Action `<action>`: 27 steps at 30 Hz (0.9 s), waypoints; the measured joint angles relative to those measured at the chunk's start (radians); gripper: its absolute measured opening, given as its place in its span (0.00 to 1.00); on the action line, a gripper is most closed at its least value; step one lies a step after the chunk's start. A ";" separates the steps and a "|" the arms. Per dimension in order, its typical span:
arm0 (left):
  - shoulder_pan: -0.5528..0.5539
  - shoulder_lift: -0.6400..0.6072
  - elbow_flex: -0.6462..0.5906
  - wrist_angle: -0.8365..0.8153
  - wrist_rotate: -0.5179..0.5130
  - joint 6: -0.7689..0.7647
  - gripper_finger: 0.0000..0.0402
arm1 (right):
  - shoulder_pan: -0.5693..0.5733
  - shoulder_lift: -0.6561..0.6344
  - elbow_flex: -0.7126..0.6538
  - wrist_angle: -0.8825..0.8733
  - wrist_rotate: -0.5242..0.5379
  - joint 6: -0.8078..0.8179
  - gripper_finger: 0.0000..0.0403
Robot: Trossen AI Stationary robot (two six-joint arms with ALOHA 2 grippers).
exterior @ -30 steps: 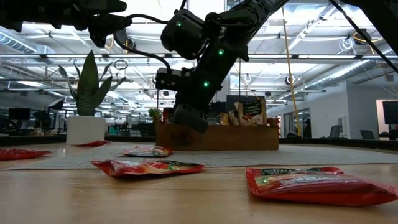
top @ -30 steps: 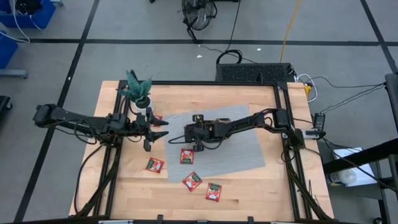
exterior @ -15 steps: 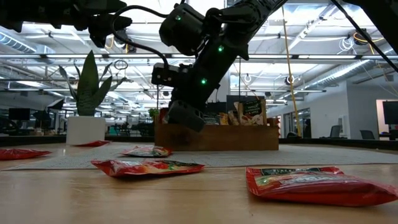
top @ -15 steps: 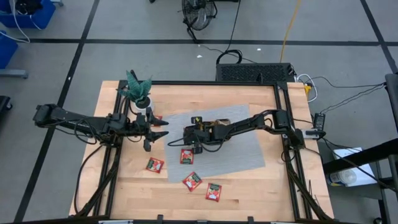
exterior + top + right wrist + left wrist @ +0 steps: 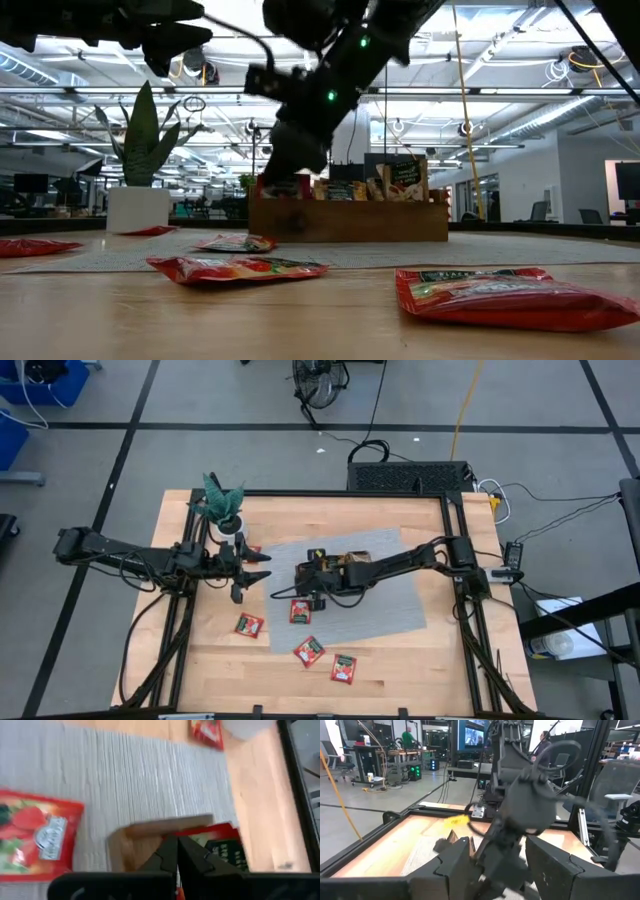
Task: Pick & Place Tea
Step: Put the red tea into the left part of the wooden organizer
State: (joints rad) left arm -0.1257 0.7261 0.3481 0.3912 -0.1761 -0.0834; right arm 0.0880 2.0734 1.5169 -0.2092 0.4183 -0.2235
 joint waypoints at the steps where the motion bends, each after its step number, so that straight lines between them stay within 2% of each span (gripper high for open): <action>1: 0.000 0.000 0.000 -0.001 0.000 0.000 0.49 | 0.004 -0.011 0.000 -0.005 -0.001 0.002 0.00; 9: 0.000 0.000 0.000 -0.008 0.000 0.000 0.49 | 0.051 -0.104 0.000 -0.031 0.000 0.008 0.00; 17: 0.000 0.000 0.000 -0.014 0.000 -0.004 0.49 | 0.120 -0.199 0.000 -0.117 -0.003 0.107 0.00; 27: 0.000 0.000 0.000 -0.051 0.000 -0.028 0.49 | 0.223 -0.220 0.000 -0.269 -0.002 0.221 0.00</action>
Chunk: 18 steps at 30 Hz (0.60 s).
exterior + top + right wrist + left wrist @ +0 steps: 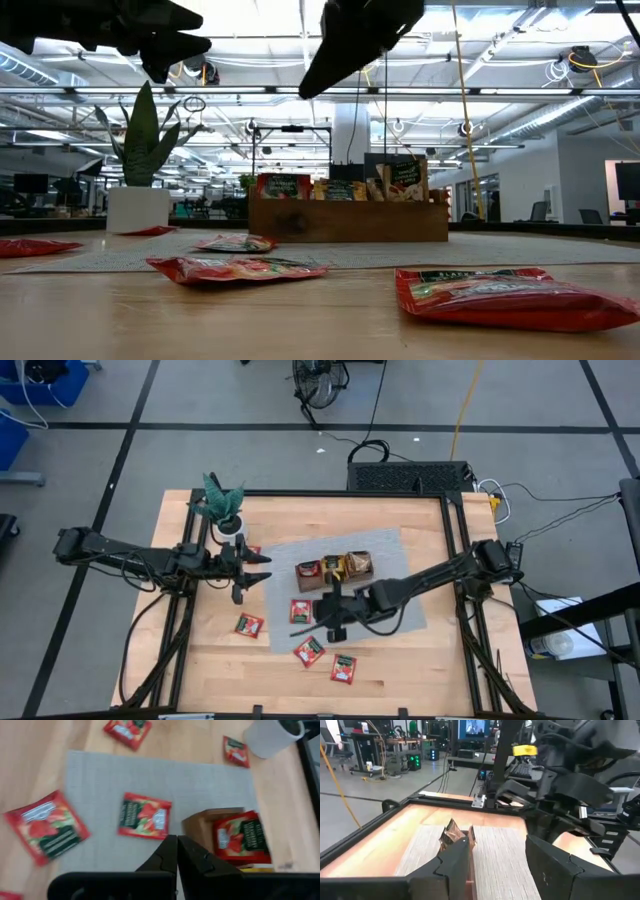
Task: Pick & Place Tea
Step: Put the red tea into the left part of the wooden organizer
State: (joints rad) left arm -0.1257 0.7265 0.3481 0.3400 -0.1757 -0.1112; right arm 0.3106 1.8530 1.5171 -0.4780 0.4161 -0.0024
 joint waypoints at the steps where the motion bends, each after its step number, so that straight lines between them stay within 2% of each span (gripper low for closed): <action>1: 0.000 0.000 0.000 -0.001 0.000 0.000 0.49 | 0.009 0.000 -0.005 -0.001 0.000 0.007 0.00; 7: 0.000 0.000 0.000 0.000 0.000 0.000 0.49 | 0.060 -0.054 -0.097 0.010 0.010 0.039 0.00; 9: 0.000 0.000 0.000 -0.001 0.000 0.000 0.49 | 0.075 -0.101 -0.165 0.052 0.054 0.067 0.00; 13: 0.000 0.000 0.000 -0.001 0.000 0.000 0.49 | 0.092 -0.242 -0.367 0.212 0.137 0.098 0.00; 18: 0.000 0.000 0.000 0.000 0.000 0.000 0.49 | 0.090 -0.463 -0.683 0.480 0.162 0.153 0.00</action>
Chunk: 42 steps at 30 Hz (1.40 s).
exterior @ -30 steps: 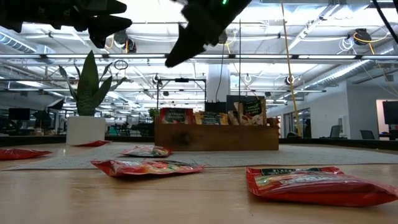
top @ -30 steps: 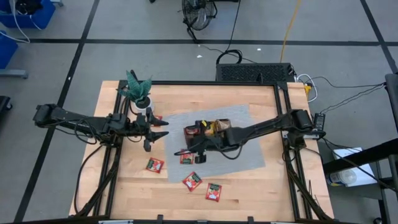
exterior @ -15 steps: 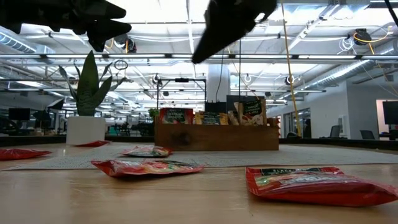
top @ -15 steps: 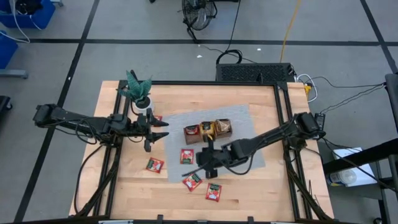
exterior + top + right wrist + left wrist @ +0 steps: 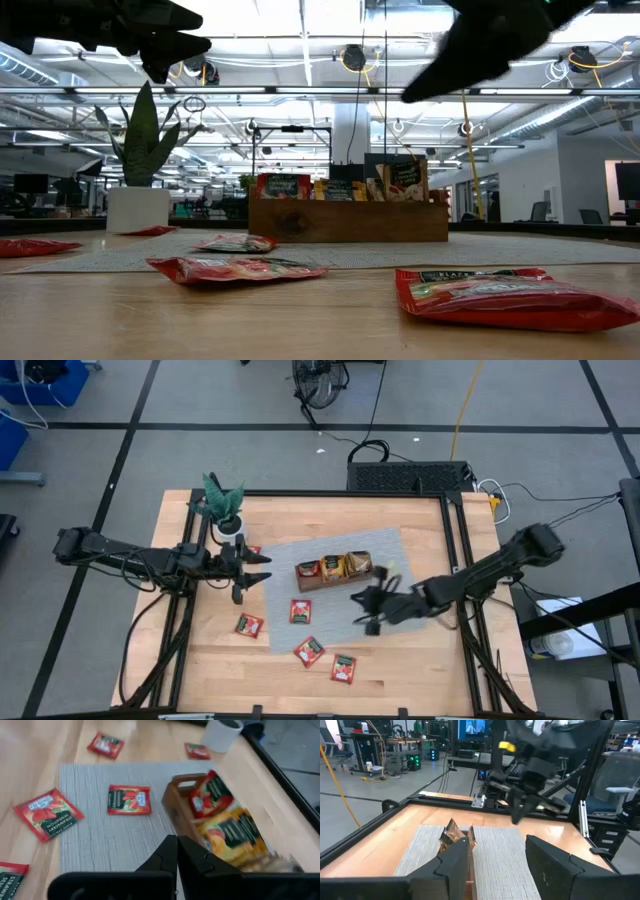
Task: Pick & Place Tea
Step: Put the red tea into the left part of the wooden organizer
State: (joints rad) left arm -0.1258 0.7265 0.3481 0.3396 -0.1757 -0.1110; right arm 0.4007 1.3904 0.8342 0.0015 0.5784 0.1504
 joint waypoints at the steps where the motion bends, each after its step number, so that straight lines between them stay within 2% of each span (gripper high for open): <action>1: 0.000 0.000 0.000 0.000 0.000 0.000 0.49 | 0.000 -0.042 -0.066 0.071 0.000 0.002 0.00; 8: 0.000 0.000 0.000 0.001 -0.008 0.020 0.49 | 0.000 -0.276 -0.455 0.662 -0.015 -0.091 0.00; 12: 0.000 0.000 0.000 0.001 -0.008 0.020 0.49 | -0.001 -0.351 -0.611 0.929 -0.123 -0.135 0.00; 15: 0.000 0.000 0.000 0.002 -0.008 0.022 0.49 | 0.000 -0.381 -0.685 1.050 -0.185 -0.142 0.00; 26: 0.001 0.000 0.000 0.105 -0.009 0.096 0.49 | 0.000 -0.407 -0.754 1.087 -0.189 -0.196 0.00; 30: 0.001 0.000 0.000 0.090 -0.009 0.193 0.49 | 0.000 -0.407 -0.754 1.092 -0.189 -0.240 0.00; 34: 0.000 0.038 0.000 0.093 -0.003 0.237 0.49 | 0.000 -0.407 -0.754 1.103 -0.190 -0.280 0.00; 38: -0.041 0.118 0.001 0.132 0.059 0.262 0.49 | 0.000 -0.407 -0.754 1.122 -0.190 -0.370 0.00; 40: -0.085 0.179 0.019 0.110 0.025 0.241 0.49 | 0.000 -0.407 -0.754 1.142 -0.190 -0.405 0.00; 42: -0.133 0.249 0.075 0.018 -0.079 0.190 0.49 | 0.000 -0.407 -0.754 1.158 -0.190 -0.435 0.00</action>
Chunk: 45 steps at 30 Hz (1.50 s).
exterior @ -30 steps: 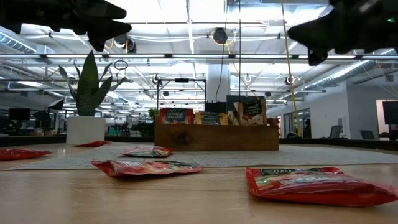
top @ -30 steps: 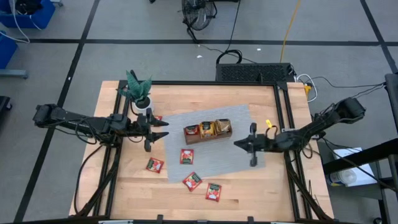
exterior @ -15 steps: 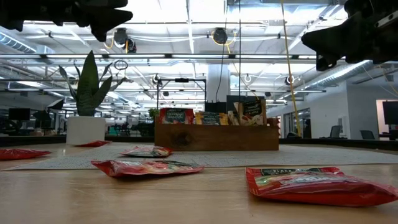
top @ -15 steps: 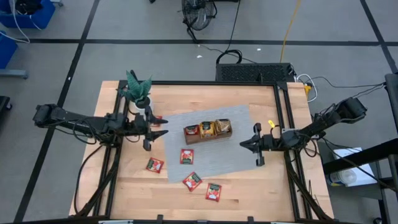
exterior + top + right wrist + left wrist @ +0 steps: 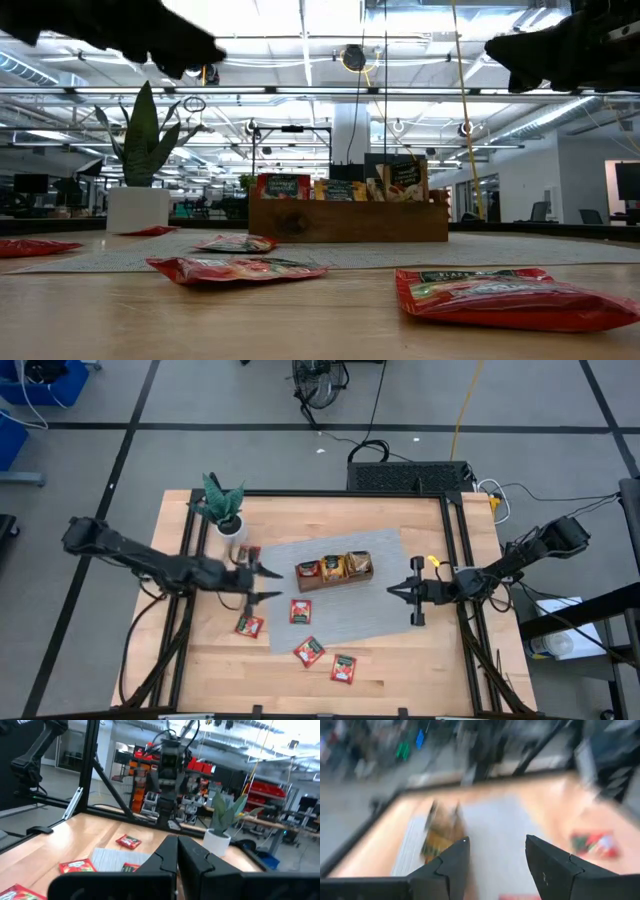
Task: Pick & Place Tea
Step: Put the red tea into the left part of the wooden organizer
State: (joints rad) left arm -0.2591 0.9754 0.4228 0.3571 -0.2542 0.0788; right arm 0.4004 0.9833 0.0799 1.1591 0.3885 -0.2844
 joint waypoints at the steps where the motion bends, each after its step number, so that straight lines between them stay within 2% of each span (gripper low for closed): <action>1: -0.022 0.037 0.043 -0.087 -0.064 -0.035 0.49 | 0.000 0.000 0.000 0.003 0.000 -0.011 0.00; 3: -0.061 0.125 0.145 -0.282 -0.188 -0.133 0.49 | 0.000 0.000 0.000 0.003 0.000 -0.018 0.00; 5: -0.087 0.217 0.250 -0.464 -0.269 -0.240 0.49 | 0.000 0.000 0.000 0.004 0.000 -0.018 0.00; 7: -0.108 0.308 0.344 -0.592 -0.289 -0.314 0.49 | 0.000 0.000 0.000 0.003 0.000 -0.018 0.00; 10: -0.126 0.427 0.440 -0.681 -0.287 -0.335 0.49 | 0.000 0.000 0.000 0.003 0.000 -0.018 0.00; 14: -0.136 0.542 0.495 -0.687 -0.288 -0.355 0.49 | 0.000 0.000 0.000 0.003 0.001 -0.017 0.00; 20: -0.135 0.687 0.498 -0.700 -0.287 -0.453 0.49 | 0.000 0.000 0.000 0.004 0.002 -0.023 0.00; 25: -0.118 0.770 0.498 -0.706 -0.296 -0.356 0.49 | 0.000 0.000 0.000 0.003 0.002 -0.023 0.00; 30: -0.068 0.799 0.498 -0.704 -0.342 -0.342 0.49 | 0.000 0.001 0.000 -0.009 0.002 -0.003 0.00; 39: -0.006 0.799 0.498 -0.710 -0.356 -0.352 0.49 | 0.000 0.001 0.000 -0.028 0.002 0.040 0.00; 45: 0.020 0.799 0.498 -0.739 -0.213 -0.384 0.49 | 0.000 0.001 0.000 -0.041 0.002 0.041 0.00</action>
State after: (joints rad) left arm -0.2389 1.7744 0.9211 -0.3819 -0.4670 -0.3051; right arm 0.4000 0.9840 0.0803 1.1184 0.3904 -0.2436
